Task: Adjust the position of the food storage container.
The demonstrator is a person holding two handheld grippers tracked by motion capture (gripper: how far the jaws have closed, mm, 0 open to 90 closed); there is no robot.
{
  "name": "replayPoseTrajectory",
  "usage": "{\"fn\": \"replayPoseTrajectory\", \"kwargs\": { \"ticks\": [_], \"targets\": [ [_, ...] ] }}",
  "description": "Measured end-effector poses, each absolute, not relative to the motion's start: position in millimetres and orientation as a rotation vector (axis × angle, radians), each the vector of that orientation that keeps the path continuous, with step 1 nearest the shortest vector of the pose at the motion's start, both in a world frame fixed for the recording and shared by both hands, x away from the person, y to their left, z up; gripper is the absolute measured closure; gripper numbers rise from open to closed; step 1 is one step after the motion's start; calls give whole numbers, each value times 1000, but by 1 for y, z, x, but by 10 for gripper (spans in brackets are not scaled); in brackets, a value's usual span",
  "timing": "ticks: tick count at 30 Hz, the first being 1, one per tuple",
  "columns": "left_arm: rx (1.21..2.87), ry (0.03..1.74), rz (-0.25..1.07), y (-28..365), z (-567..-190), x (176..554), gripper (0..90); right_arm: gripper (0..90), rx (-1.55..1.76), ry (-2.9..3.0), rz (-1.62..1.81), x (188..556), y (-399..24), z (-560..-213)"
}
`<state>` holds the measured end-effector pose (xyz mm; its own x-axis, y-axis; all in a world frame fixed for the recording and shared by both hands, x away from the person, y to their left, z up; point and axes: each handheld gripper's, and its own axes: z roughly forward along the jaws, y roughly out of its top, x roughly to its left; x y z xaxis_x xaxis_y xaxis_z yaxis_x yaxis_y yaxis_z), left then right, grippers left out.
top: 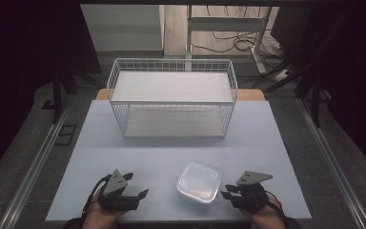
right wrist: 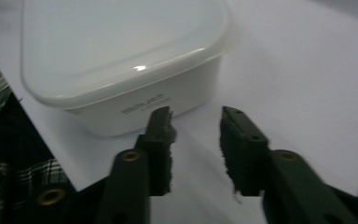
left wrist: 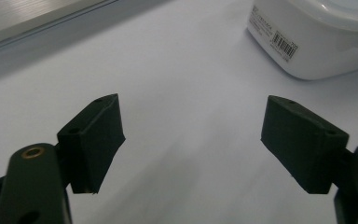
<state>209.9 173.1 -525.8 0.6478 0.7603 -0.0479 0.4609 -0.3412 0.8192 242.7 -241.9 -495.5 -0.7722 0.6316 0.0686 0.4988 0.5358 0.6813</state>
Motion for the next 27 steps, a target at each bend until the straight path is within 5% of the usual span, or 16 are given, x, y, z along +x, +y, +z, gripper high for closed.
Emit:
{"fn": "replayPoseTrajectory", "kwargs": {
  "ticks": [9,20,27],
  "targets": [
    [2026,916,417,152,-528,236,312,886,927,2624,1061,244,-232,-497],
    [2062,869,311,124,-526,257,626,890,936,2618,1120,269,-219,-498],
    [2073,856,297,123,-524,253,684,890,947,2636,1145,278,-213,-500]
  ]
}}
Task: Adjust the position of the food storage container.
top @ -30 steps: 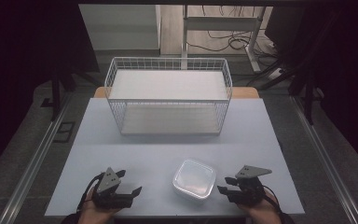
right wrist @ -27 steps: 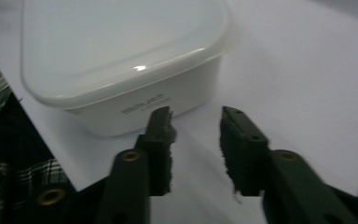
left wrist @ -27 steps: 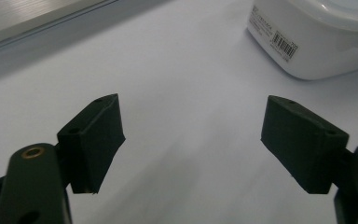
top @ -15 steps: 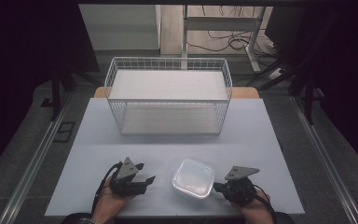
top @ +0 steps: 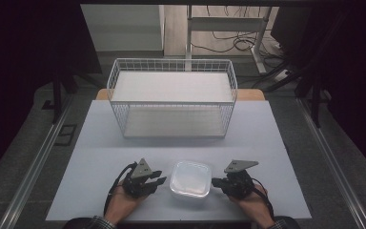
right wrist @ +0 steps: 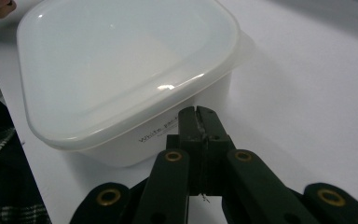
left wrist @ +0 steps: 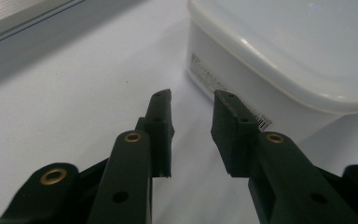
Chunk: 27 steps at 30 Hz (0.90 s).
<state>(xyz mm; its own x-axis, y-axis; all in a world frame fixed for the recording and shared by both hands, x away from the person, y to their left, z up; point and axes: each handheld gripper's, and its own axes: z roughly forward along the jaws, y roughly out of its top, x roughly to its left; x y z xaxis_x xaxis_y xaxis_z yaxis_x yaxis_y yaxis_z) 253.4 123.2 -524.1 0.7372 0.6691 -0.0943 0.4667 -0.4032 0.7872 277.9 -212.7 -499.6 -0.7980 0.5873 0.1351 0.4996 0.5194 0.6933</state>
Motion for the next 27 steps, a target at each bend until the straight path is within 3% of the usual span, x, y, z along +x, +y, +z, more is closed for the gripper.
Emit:
{"fn": "replayPoseTrajectory", "kwargs": {
  "ticks": [11,17,22,24,25,27],
  "targets": [
    [2066,891,335,138,-520,243,660,890,875,2660,1134,293,-186,-500],
    [2042,930,343,151,-521,243,596,850,833,2620,1111,289,-188,-495],
    [2026,947,357,158,-522,239,421,671,810,2571,1105,283,-200,-491],
    [2021,950,361,158,-523,239,352,571,808,2559,1093,281,-204,-493],
    [2021,950,354,159,-523,239,303,473,798,2551,1086,281,-208,-494],
    [2023,955,340,159,-525,241,286,422,792,2553,1086,281,-209,-495]
  ]
}}
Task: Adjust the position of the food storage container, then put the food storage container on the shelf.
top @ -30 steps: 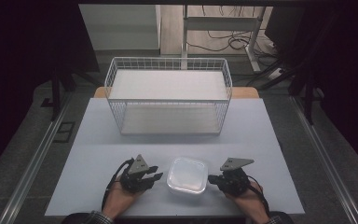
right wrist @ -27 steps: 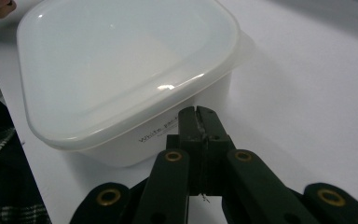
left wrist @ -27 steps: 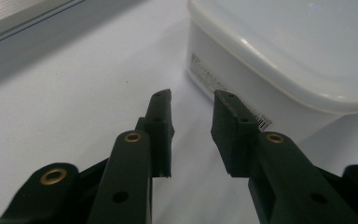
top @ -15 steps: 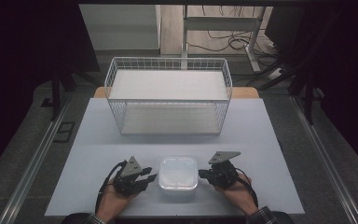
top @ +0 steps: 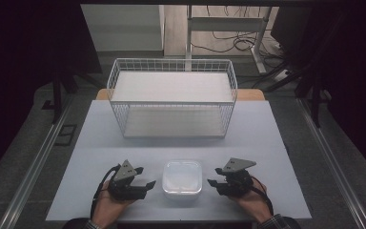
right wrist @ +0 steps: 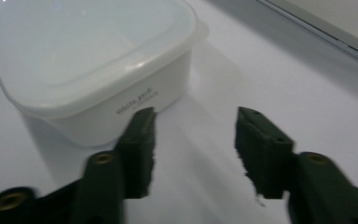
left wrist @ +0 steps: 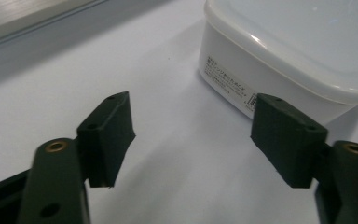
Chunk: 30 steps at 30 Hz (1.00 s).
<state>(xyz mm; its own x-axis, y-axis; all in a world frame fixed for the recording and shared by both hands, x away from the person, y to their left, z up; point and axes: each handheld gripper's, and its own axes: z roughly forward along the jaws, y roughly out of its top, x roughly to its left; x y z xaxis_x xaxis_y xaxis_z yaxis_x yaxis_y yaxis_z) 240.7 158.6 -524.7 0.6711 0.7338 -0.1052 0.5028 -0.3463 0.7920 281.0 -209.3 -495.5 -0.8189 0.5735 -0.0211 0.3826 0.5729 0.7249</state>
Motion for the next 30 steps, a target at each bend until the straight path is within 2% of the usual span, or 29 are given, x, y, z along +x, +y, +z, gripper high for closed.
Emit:
{"fn": "replayPoseTrajectory", "kwargs": {
  "ticks": [2,3,7,10,21,30],
  "targets": [
    [2028,963,338,158,-526,241,199,246,770,2544,1088,283,-212,-500],
    [2031,964,342,158,-527,241,199,246,770,2544,1088,283,-212,-500],
    [2037,975,341,159,-528,242,121,85,747,2525,1077,284,-211,-506],
    [2024,975,329,161,-529,243,103,44,741,2535,1076,284,-210,-507],
    [2003,908,386,163,-529,243,94,37,780,2508,1184,286,-215,-501],
    [1959,905,297,158,-513,242,103,36,841,2510,1266,282,-209,-489]
  ]
}}
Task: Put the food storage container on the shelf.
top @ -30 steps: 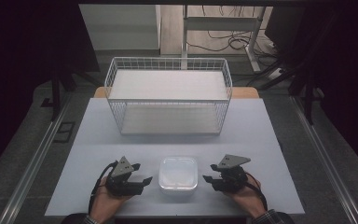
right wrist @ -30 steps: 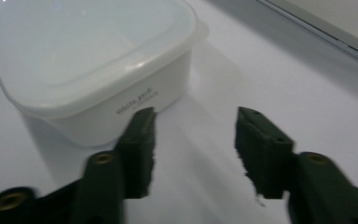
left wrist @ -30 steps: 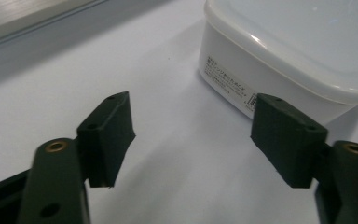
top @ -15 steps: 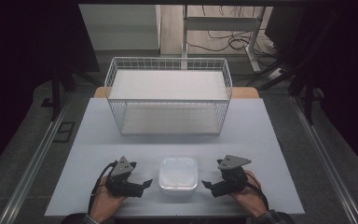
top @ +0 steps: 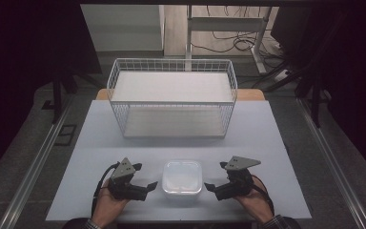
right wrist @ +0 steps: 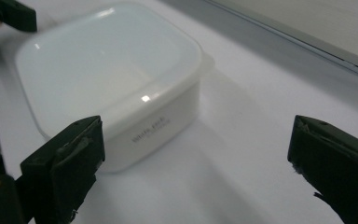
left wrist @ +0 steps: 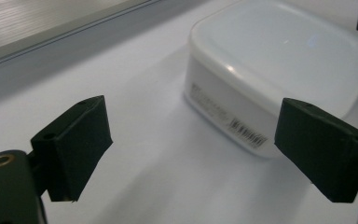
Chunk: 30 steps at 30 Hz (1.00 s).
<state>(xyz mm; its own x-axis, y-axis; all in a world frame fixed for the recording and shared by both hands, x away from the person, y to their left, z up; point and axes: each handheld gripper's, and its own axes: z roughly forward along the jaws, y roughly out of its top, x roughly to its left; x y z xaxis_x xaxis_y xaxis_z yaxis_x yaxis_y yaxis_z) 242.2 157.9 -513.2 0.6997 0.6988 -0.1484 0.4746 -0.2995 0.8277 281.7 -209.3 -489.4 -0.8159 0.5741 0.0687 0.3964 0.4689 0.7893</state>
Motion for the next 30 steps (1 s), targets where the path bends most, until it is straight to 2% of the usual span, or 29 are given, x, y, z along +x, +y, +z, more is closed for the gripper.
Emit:
{"fn": "replayPoseTrajectory", "kwargs": {
  "ticks": [3,8,16,26,30],
  "targets": [
    [1936,918,262,156,-509,244,45,33,868,2500,1290,281,-207,-484],
    [1917,900,221,152,-502,248,19,8,864,2506,1299,278,-201,-478],
    [1974,831,190,128,-498,257,24,10,872,2581,1318,277,-185,-475],
    [2044,797,140,108,-505,273,52,69,884,2627,1251,281,-173,-482],
    [2019,837,56,109,-511,276,55,68,900,2654,1231,285,-167,-487]
  ]
}}
